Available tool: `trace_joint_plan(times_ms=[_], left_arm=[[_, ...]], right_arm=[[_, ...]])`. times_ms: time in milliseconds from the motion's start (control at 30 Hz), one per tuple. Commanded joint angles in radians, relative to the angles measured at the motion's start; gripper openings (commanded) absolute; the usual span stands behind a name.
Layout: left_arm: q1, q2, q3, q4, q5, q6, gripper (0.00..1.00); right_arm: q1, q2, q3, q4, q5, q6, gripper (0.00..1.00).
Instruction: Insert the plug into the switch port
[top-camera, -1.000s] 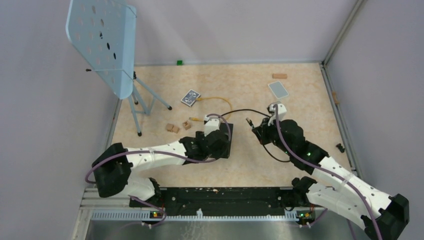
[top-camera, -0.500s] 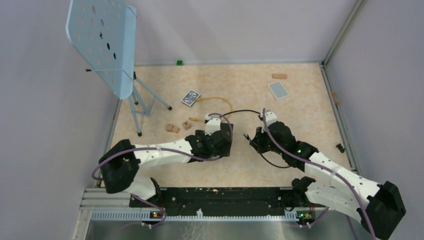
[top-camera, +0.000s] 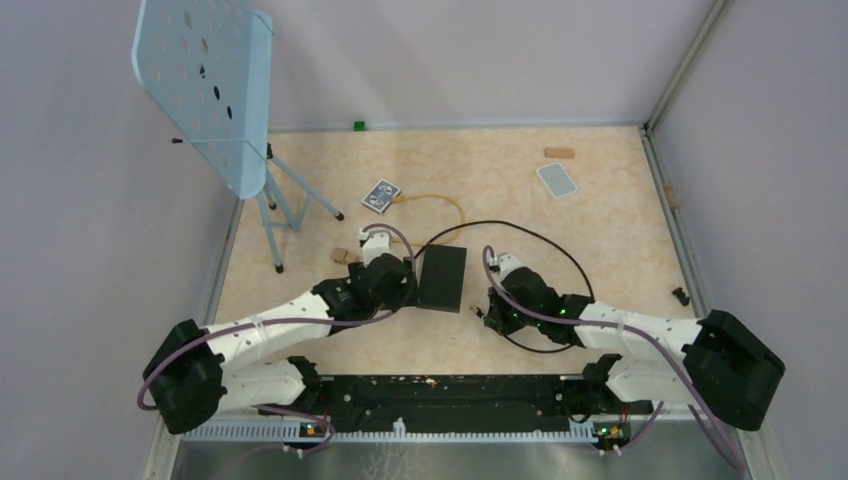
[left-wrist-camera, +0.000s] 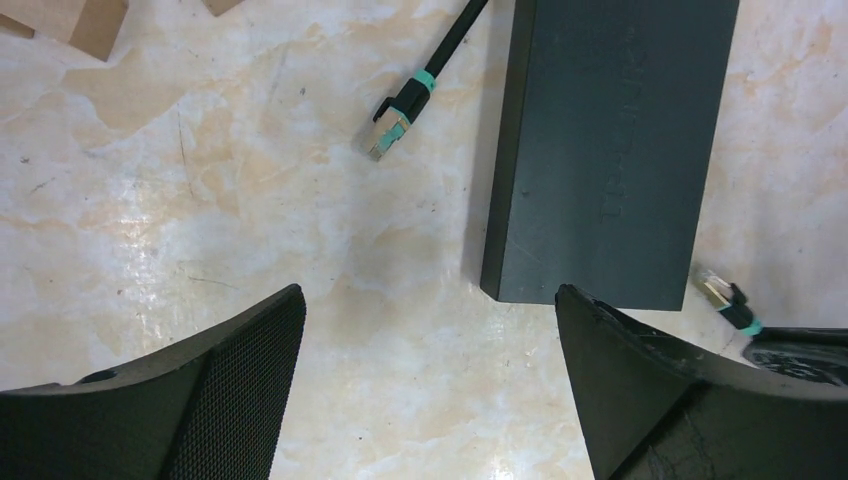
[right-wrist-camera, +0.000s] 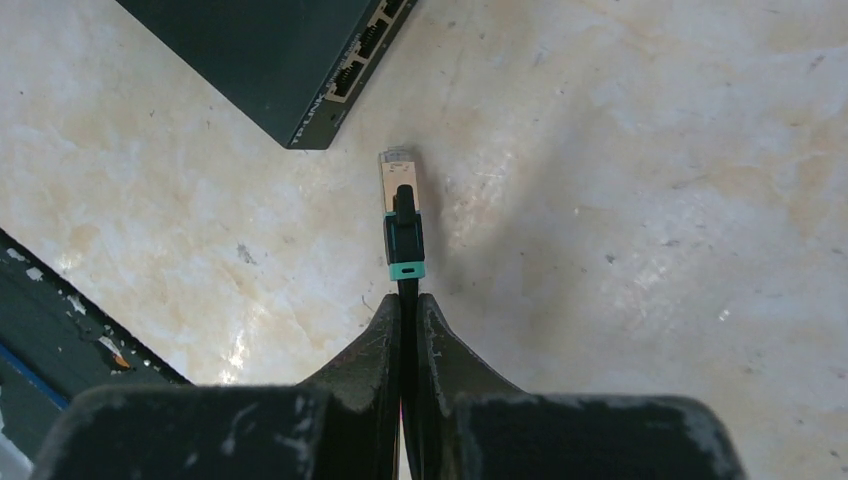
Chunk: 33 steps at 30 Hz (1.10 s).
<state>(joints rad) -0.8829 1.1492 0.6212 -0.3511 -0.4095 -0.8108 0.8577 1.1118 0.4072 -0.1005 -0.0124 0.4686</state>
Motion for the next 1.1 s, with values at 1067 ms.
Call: trace_joint_plan(times_ms=[1067], left_arm=[[0.296, 0.027, 0.076, 0.233, 0.391, 0.382, 0.98]], right_arm=[[0.138, 0.124, 0.032, 0.233, 0.152, -0.209, 0.0]])
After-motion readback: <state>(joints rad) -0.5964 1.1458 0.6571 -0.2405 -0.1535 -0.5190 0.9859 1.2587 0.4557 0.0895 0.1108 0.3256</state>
